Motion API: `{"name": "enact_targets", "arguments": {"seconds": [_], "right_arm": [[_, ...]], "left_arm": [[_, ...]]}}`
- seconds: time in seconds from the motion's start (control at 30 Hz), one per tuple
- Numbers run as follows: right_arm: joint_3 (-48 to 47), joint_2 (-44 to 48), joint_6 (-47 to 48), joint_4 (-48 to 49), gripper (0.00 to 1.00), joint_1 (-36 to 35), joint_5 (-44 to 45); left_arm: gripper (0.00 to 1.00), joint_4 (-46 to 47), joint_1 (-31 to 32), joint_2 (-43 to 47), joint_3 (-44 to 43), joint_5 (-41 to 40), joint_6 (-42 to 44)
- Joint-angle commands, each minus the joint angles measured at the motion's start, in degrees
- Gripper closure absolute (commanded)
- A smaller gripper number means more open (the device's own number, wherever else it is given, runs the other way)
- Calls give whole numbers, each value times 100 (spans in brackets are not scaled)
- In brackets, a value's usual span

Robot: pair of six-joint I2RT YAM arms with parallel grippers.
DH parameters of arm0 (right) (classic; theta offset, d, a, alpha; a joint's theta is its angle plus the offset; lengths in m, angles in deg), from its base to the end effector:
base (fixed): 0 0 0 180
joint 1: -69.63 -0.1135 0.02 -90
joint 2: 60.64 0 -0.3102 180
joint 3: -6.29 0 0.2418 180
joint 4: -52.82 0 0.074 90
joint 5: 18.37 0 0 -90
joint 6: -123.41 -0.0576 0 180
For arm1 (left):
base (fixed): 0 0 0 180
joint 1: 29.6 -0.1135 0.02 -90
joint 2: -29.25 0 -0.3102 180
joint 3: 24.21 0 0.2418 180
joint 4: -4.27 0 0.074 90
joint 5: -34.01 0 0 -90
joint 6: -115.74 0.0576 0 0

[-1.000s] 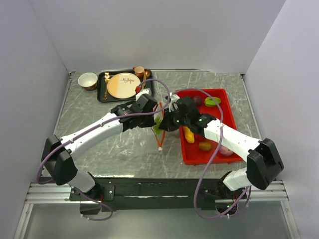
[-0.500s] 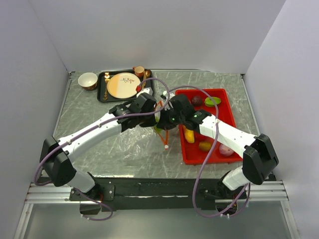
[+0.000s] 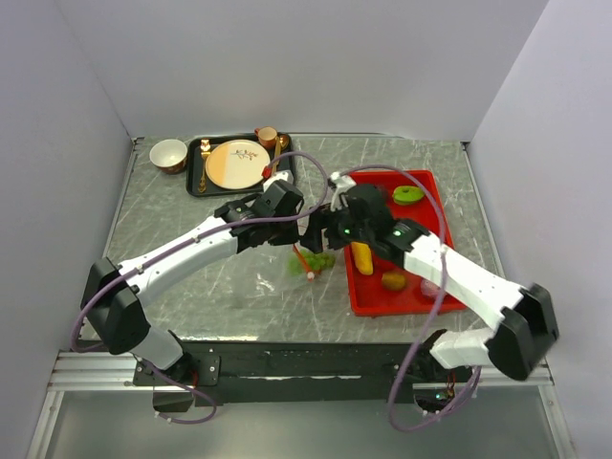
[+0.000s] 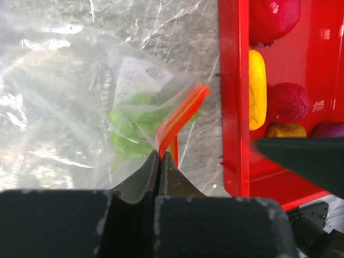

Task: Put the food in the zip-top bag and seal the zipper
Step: Place the fake fruit in the zipper food storage bag, then adjust the zipper food storage bag at the center of the board.

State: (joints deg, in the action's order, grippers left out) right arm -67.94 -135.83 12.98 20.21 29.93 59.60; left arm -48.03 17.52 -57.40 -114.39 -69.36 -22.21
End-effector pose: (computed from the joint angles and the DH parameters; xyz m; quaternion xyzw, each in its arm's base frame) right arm 0.2163 0.1952 0.3373 -0.1955 0.8557 0.3155 0.3607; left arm 0.2336 -0.2320 0.3403 -0.0477 0.9293 -0.1844 0.3165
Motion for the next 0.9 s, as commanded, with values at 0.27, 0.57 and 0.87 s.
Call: {"name": "enact_targets", "arguments": {"seconds": [0.27,0.57,0.87], "right_arm": [[668,384,-603,206,20,639,298],[738,-391,-576,338,44,622,-378],[1161,-345,-2228,418,37,376,-618]], "left_arm": [[99,137,8,-53,101,-175,-136],[99,-135,8,-291,242,-535,-250],[99,67,-9,-625,497,-430,-312]]}}
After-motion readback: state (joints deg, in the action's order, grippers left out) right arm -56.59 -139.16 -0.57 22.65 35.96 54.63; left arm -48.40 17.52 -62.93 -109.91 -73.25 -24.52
